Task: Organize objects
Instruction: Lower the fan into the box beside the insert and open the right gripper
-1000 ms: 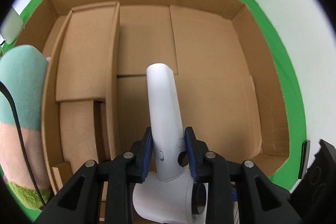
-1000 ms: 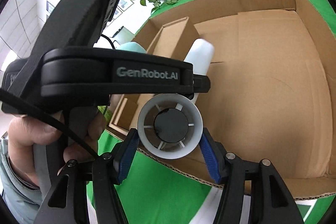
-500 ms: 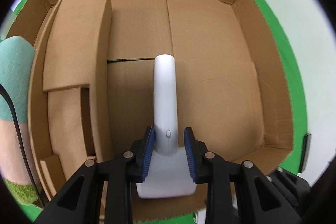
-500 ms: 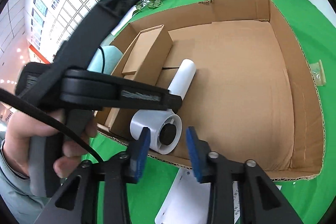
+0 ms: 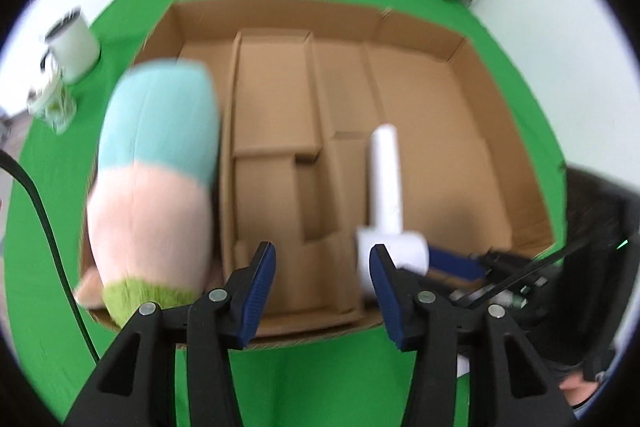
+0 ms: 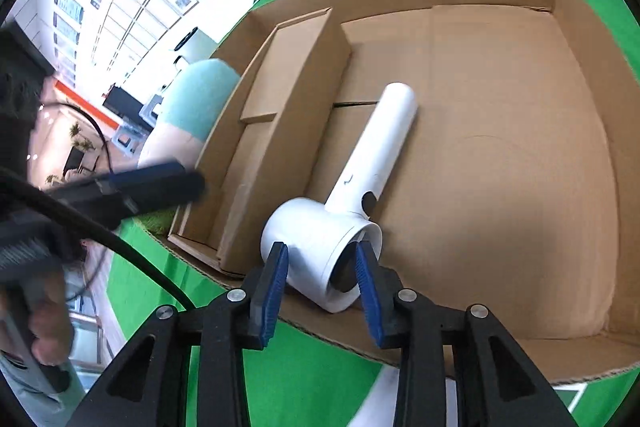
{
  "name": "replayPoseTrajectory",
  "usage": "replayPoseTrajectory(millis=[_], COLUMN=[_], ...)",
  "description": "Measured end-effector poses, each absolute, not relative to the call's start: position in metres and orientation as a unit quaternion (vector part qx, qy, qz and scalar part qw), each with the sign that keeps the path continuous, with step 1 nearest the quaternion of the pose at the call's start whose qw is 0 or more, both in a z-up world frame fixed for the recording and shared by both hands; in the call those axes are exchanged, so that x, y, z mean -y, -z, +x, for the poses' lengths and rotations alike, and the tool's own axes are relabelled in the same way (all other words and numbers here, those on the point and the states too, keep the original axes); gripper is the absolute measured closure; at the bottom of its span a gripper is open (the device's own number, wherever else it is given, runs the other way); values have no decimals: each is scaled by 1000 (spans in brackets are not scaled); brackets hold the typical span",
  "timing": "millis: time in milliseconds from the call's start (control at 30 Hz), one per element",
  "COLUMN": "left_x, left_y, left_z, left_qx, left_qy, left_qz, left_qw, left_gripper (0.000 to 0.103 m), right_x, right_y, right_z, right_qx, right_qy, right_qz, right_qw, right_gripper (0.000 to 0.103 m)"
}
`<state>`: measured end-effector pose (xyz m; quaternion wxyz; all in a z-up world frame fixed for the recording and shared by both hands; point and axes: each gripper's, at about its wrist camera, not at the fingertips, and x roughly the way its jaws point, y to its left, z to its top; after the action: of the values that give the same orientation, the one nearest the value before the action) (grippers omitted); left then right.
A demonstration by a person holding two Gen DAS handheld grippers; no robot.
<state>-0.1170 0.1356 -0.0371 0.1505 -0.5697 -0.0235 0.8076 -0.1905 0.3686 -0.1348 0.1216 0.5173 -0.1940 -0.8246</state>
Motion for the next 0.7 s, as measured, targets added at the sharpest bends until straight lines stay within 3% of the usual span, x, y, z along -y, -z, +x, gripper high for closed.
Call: replayPoseTrajectory(millis=[200, 500, 600, 700], left_x=[-129, -125, -126, -129], left_y=[56, 61, 64, 65], left_z=[-109, -109, -110, -110], left_qx=[28, 53, 54, 55], left_qy=[-804, -804, -803, -805], left_qz=[-569, -569, -571, -569], left_qw=[167, 165, 161, 160], left_gripper=[57, 57, 57, 57], right_x=[-356, -366, -377, -381], right_y=[142, 135, 133, 129], right_z=[-214, -218, -225, -237], right_qx=[166, 185, 209, 232], right_qy=[829, 827, 824, 822], right_qz=[516, 513, 514, 513], right_qw=[139, 138, 112, 90], right_gripper=[71, 70, 54, 54])
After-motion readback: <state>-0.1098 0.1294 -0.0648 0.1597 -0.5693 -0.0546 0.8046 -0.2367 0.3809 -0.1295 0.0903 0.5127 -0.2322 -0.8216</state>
